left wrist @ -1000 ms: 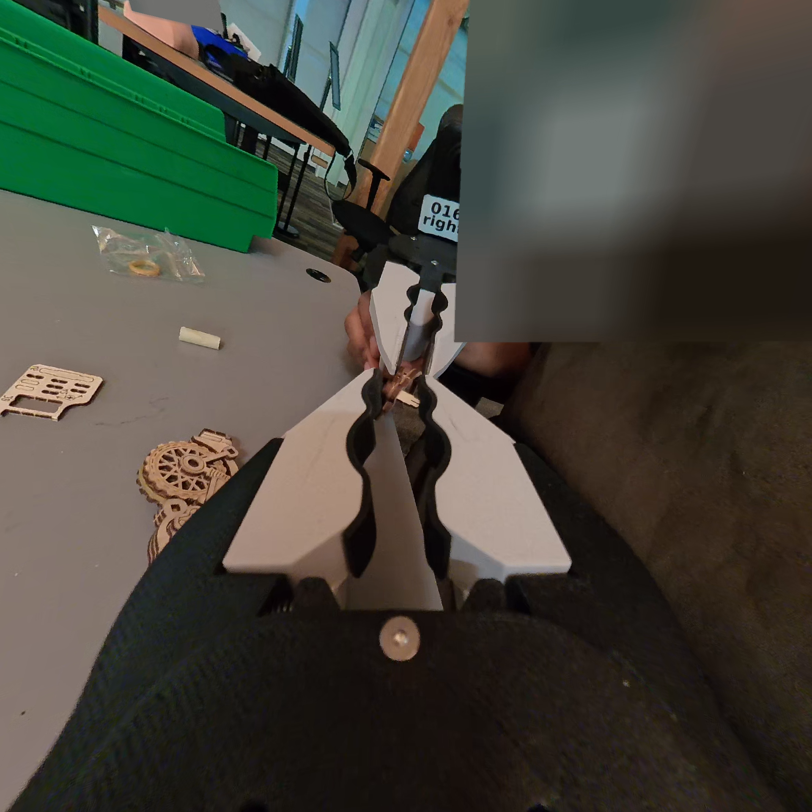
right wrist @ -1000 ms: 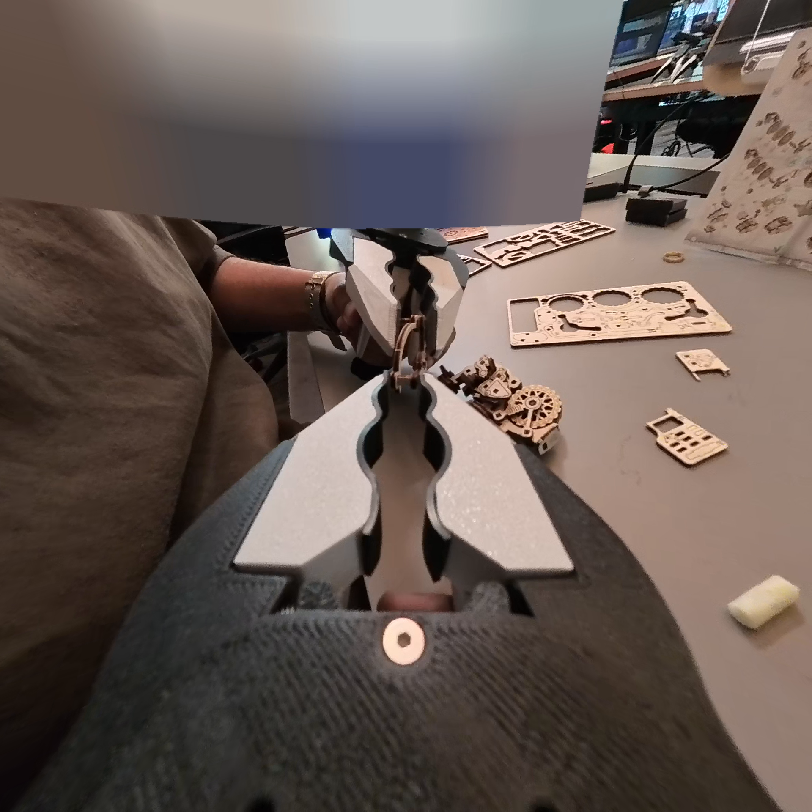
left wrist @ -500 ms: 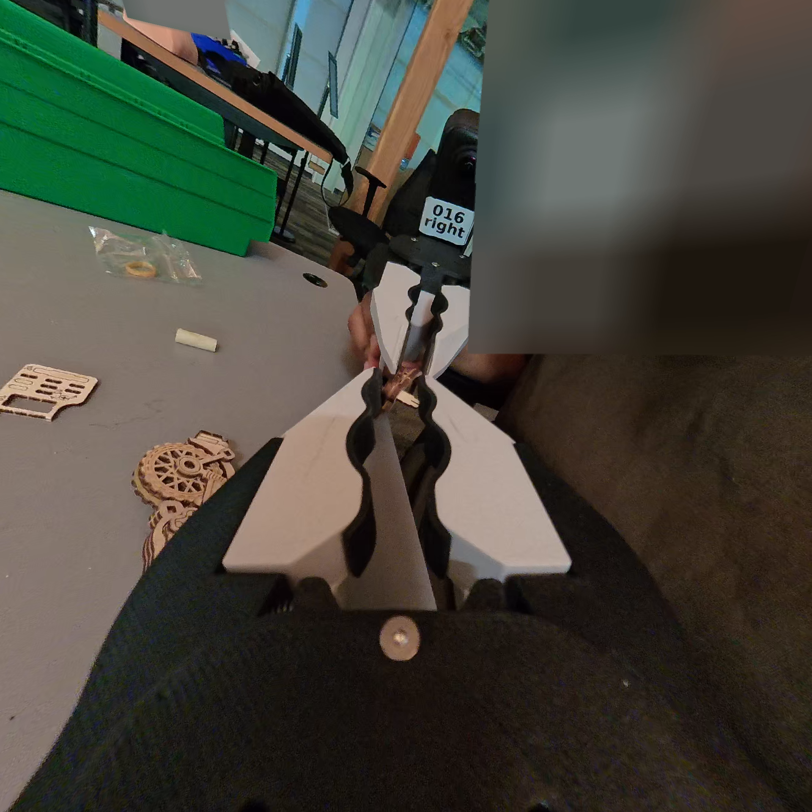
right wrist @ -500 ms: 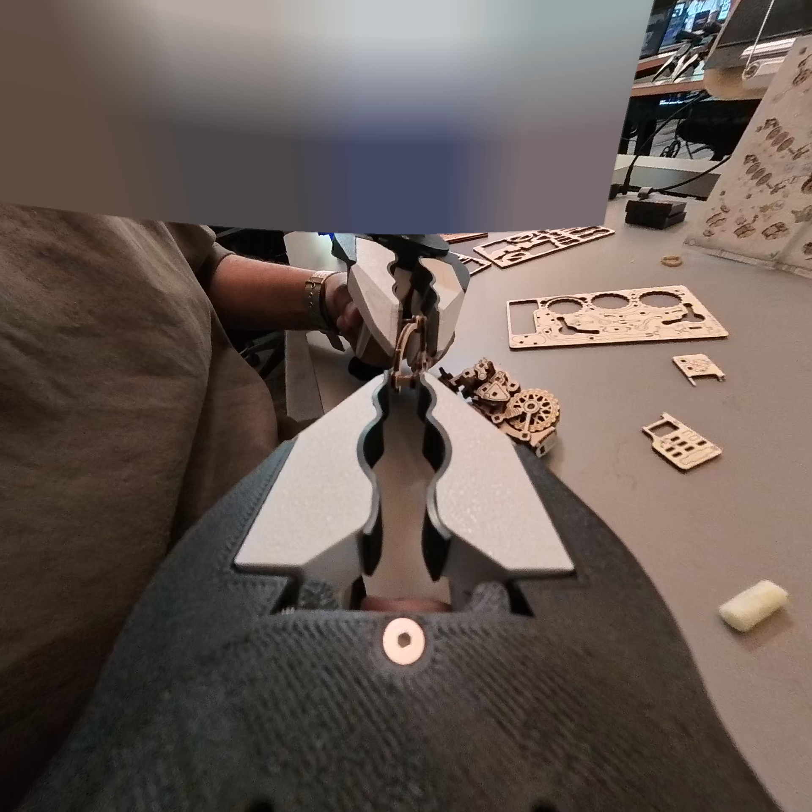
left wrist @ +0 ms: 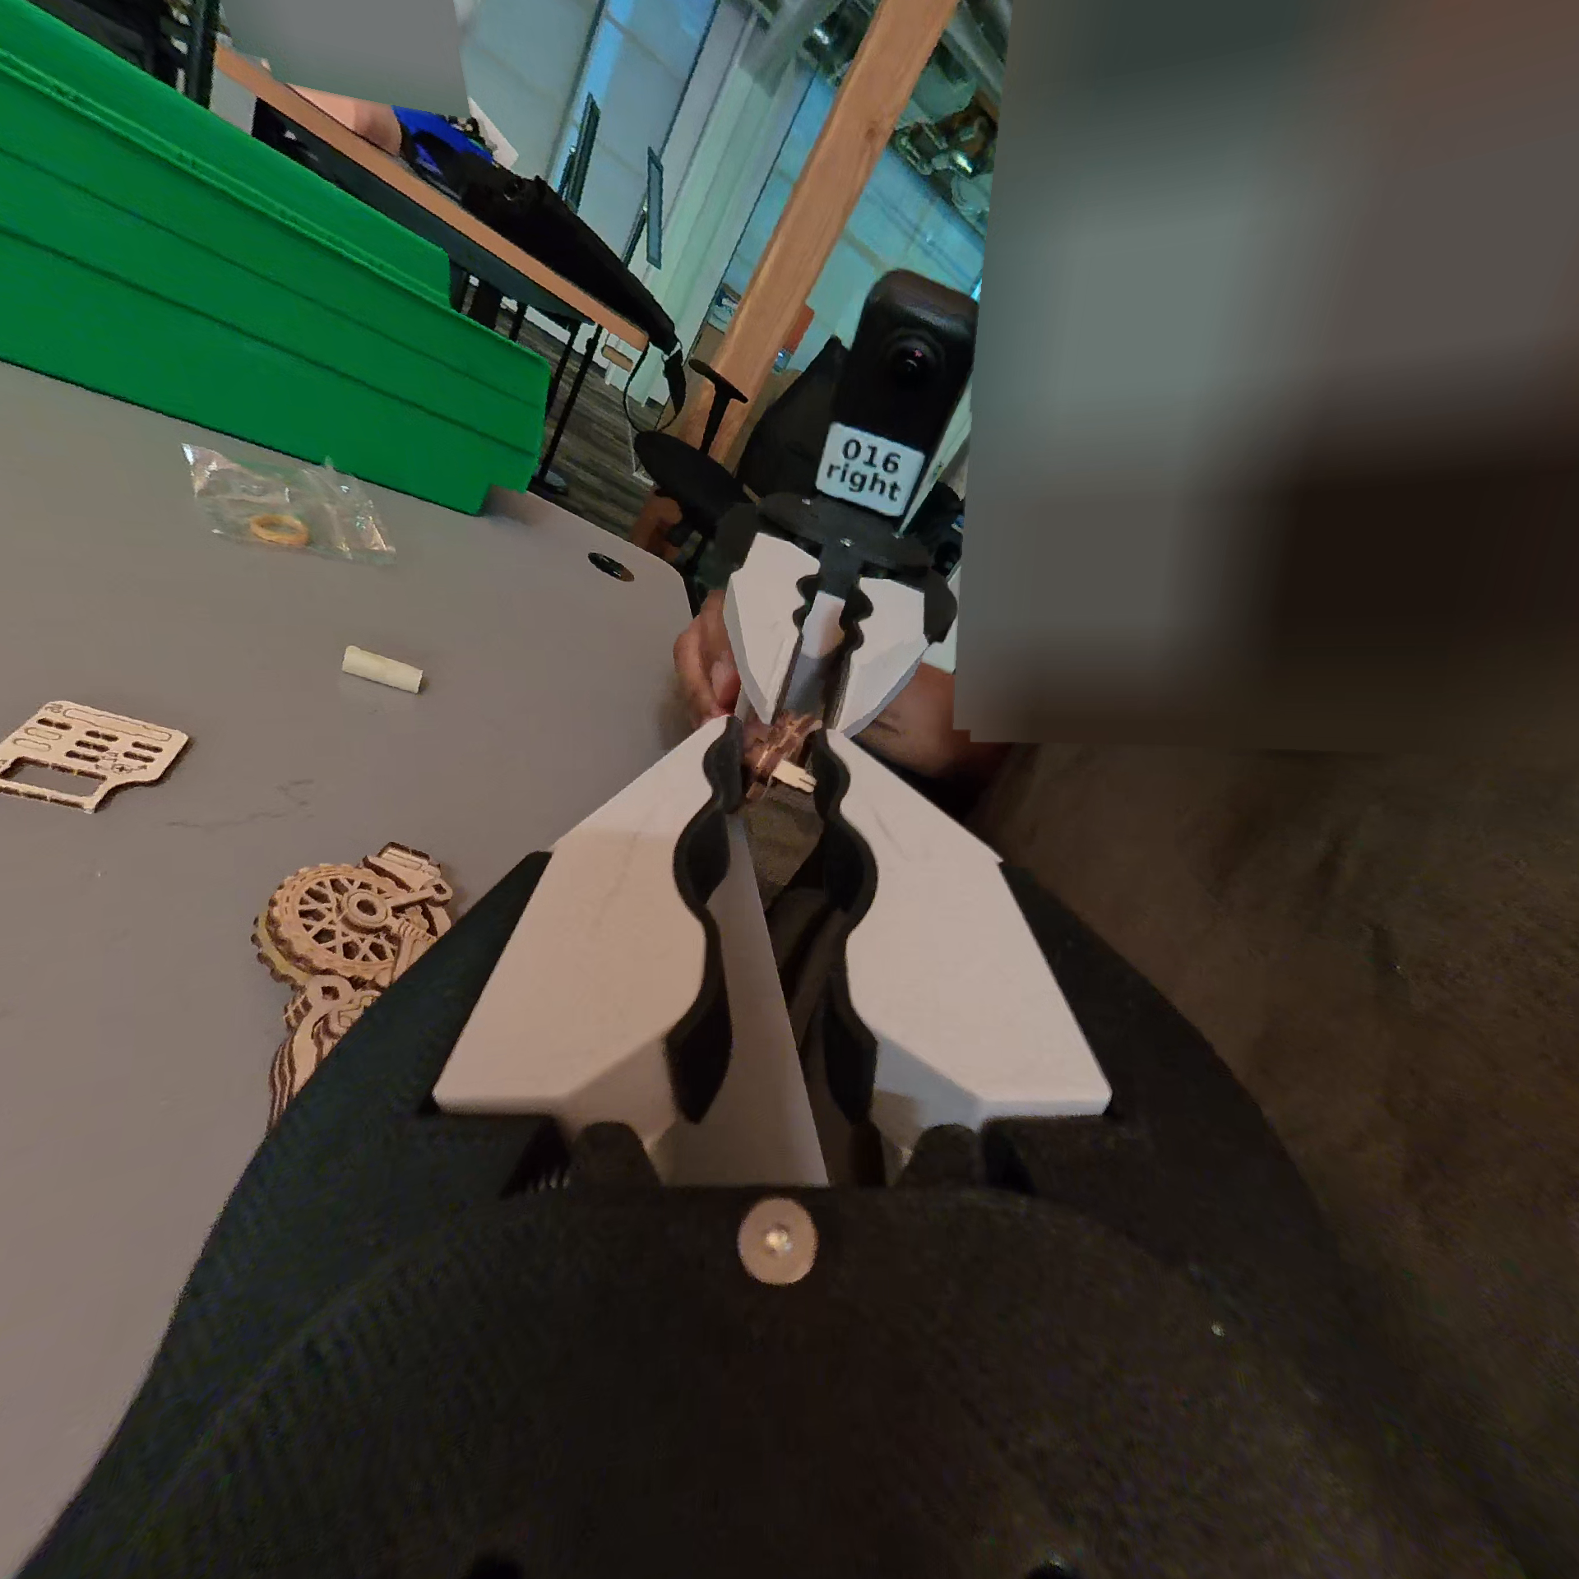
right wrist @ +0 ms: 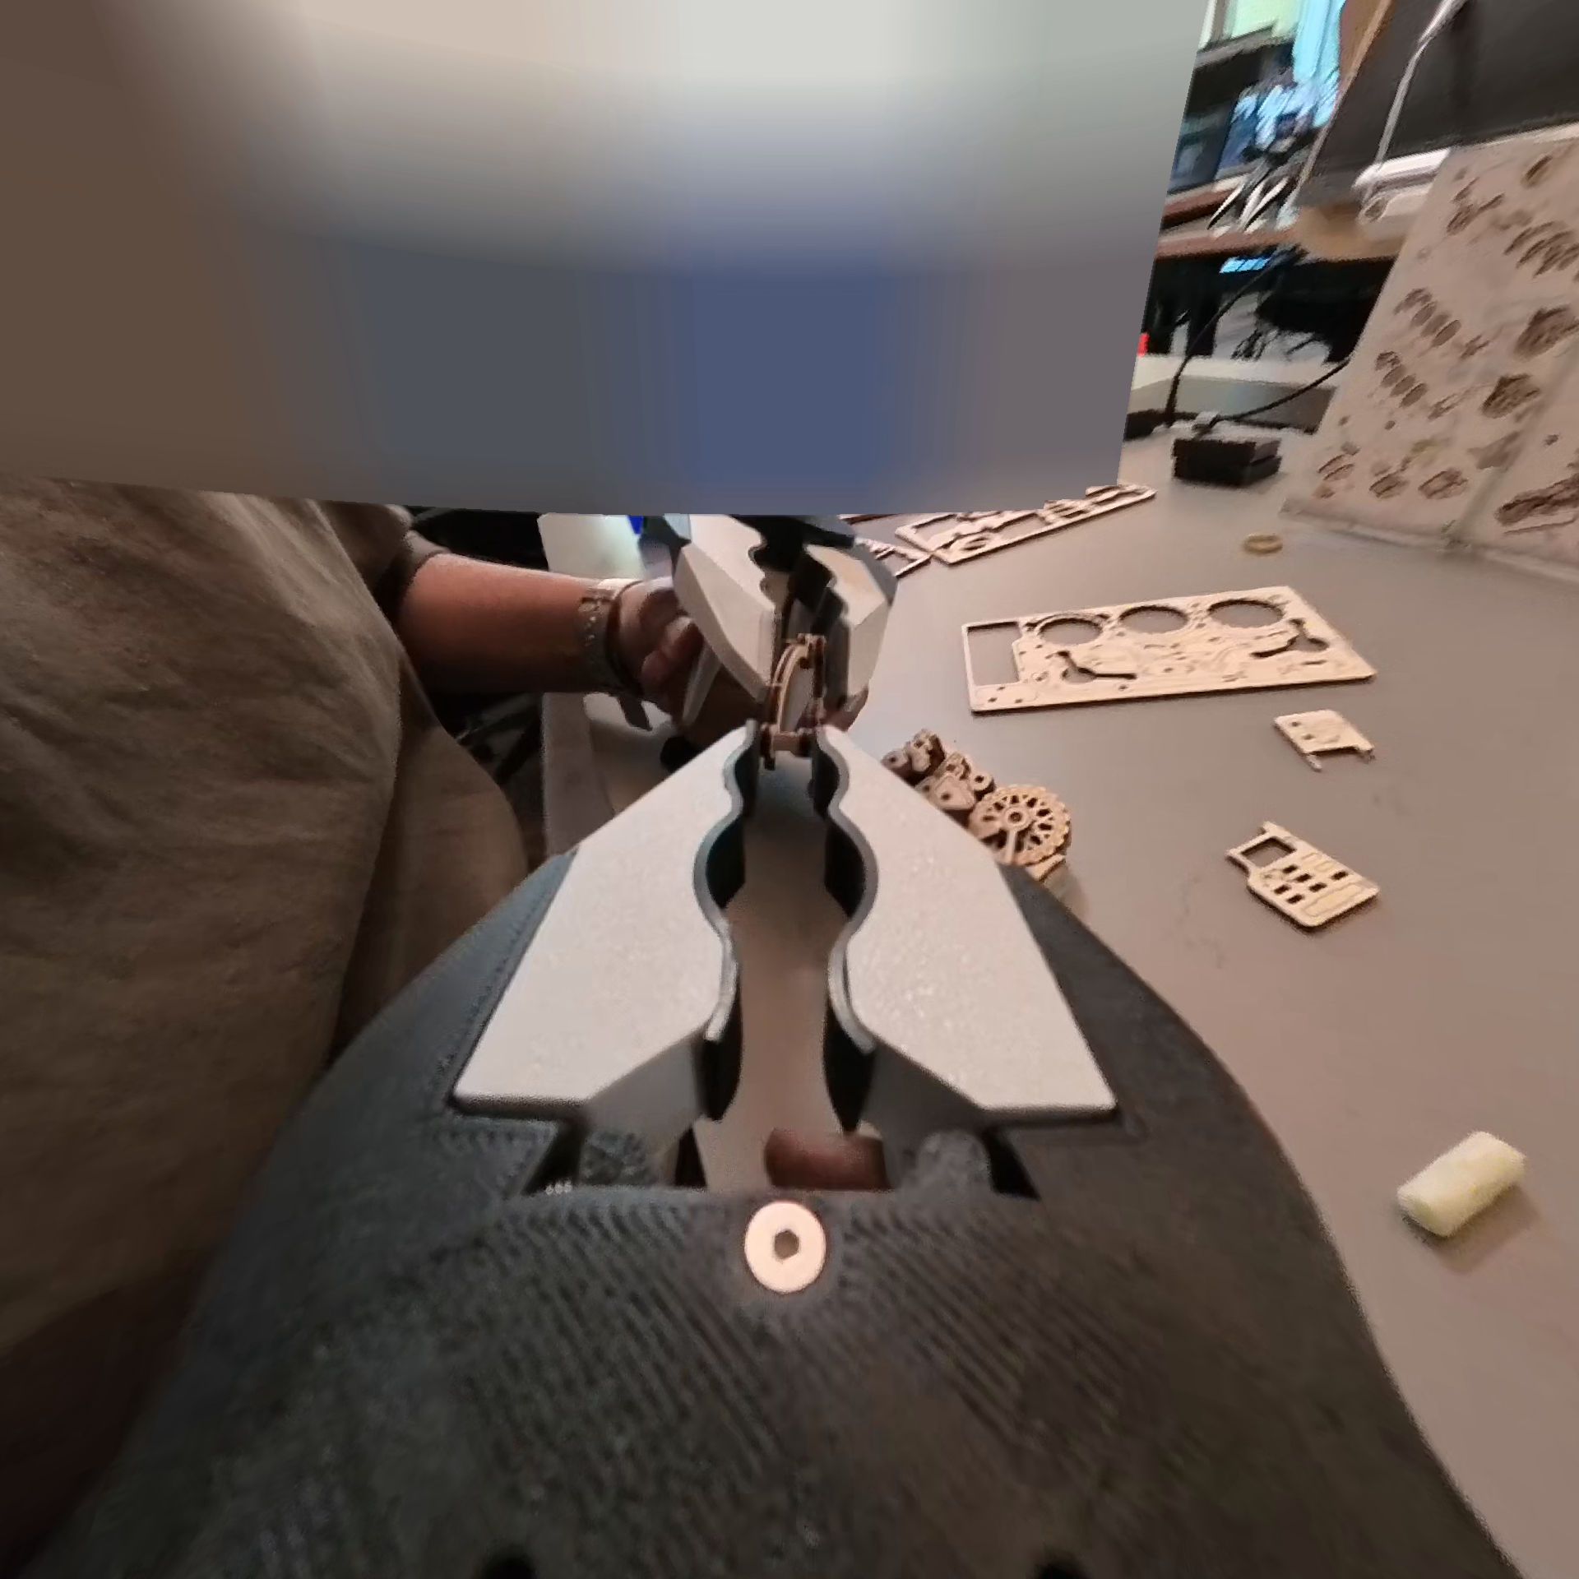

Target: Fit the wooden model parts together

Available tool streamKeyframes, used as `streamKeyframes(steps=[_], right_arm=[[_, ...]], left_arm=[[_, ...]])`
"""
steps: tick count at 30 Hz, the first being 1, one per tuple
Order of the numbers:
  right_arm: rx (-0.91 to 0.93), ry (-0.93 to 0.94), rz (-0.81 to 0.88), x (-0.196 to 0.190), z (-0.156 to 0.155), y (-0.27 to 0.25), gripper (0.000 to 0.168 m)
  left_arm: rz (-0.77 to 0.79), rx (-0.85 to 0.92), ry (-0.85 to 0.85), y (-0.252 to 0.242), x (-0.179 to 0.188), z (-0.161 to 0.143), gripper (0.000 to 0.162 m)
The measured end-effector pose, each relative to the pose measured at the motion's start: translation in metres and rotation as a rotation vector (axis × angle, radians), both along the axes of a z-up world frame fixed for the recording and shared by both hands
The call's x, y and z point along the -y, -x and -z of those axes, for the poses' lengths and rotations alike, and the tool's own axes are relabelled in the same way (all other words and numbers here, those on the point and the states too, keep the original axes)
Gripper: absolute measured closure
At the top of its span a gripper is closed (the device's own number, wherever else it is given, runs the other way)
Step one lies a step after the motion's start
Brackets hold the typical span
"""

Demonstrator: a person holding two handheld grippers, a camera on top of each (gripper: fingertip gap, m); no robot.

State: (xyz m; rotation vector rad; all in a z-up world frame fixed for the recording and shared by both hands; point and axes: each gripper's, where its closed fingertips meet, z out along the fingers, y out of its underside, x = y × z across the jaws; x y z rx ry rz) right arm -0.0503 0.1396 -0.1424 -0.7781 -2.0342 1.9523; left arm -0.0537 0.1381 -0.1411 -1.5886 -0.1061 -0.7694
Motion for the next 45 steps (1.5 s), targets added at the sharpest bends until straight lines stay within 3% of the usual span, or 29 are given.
streamKeyframes(steps=[3,20,45], right_arm=[[-0.067,-0.027,0.071,-0.003,-0.002,0.005,0.134],[-0.040,0.005,0.078,0.002,-0.002,0.006,0.158],[-0.077,-0.116,0.053,0.001,0.011,0.004,0.159]], left_arm=[[-0.020,0.046,-0.004,0.007,0.000,-0.001,0.150],[-0.011,0.126,-0.038,0.008,0.000,-0.008,0.150],[-0.012,0.036,0.014,0.005,-0.001,0.003,0.150]])
